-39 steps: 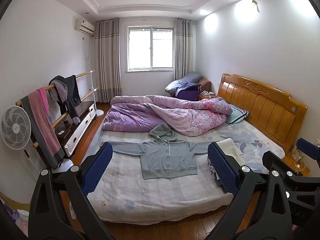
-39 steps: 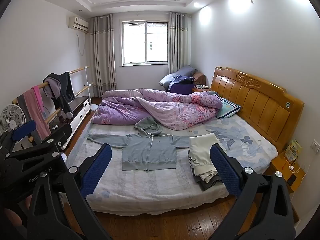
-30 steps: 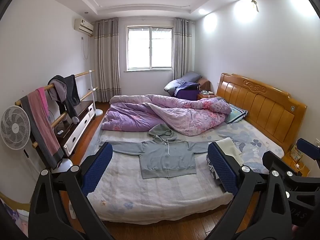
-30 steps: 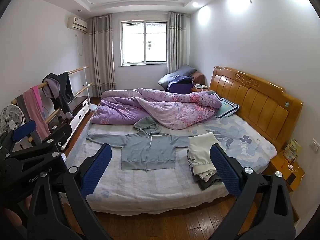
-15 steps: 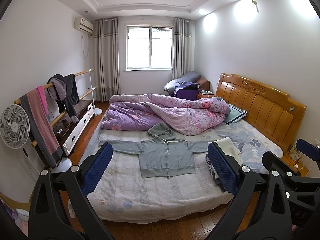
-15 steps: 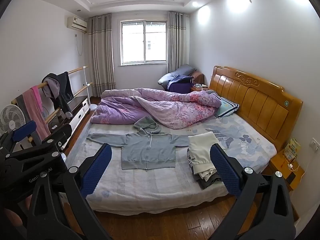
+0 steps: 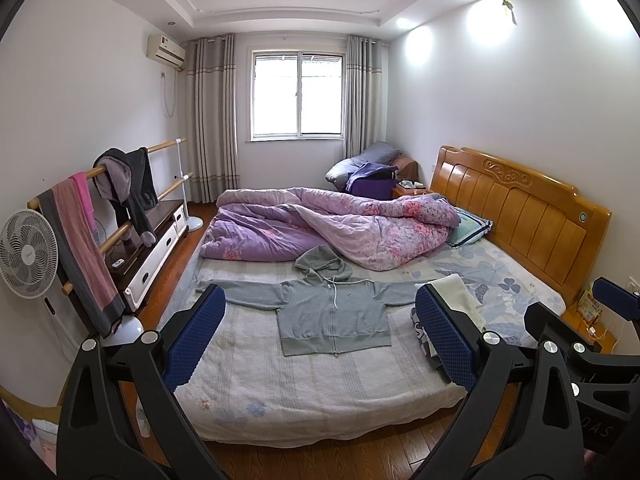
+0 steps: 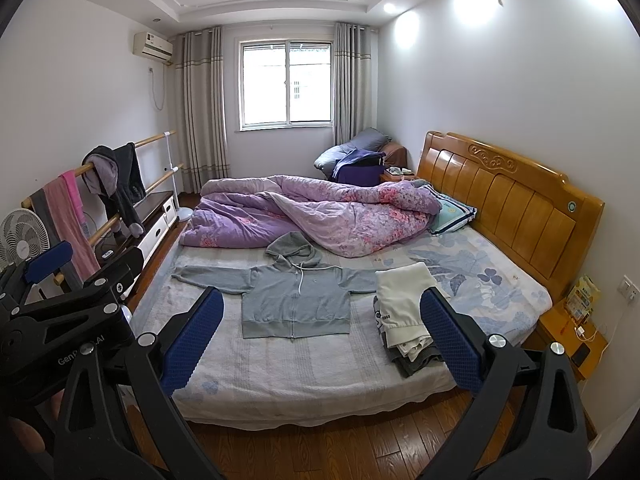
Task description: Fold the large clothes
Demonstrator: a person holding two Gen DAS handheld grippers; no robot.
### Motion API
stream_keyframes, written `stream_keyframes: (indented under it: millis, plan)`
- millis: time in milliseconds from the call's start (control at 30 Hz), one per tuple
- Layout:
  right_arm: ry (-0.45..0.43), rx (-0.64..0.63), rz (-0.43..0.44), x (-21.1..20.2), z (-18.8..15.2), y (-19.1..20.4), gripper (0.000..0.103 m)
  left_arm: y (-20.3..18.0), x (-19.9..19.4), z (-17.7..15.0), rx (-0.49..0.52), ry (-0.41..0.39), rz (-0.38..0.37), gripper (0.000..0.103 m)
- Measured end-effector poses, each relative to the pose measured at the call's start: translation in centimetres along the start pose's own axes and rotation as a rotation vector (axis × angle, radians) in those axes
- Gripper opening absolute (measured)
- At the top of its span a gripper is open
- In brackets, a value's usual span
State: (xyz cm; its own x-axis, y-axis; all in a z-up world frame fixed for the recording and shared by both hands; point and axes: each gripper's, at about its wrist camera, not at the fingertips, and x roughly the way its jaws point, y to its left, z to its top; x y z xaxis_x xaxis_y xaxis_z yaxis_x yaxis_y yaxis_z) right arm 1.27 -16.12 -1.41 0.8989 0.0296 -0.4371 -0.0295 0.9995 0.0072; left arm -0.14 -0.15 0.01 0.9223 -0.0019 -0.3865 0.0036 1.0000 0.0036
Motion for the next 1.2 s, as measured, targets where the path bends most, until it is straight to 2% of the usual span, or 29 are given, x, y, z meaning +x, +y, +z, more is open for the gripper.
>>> stream_keyframes:
  millis: [1200]
  plan:
    - [0.006,0.001,-0.004,0.61,-0.55,-0.41,0.095,0.07,0.05,0.02,0.001,0.002,-0.001,0.096]
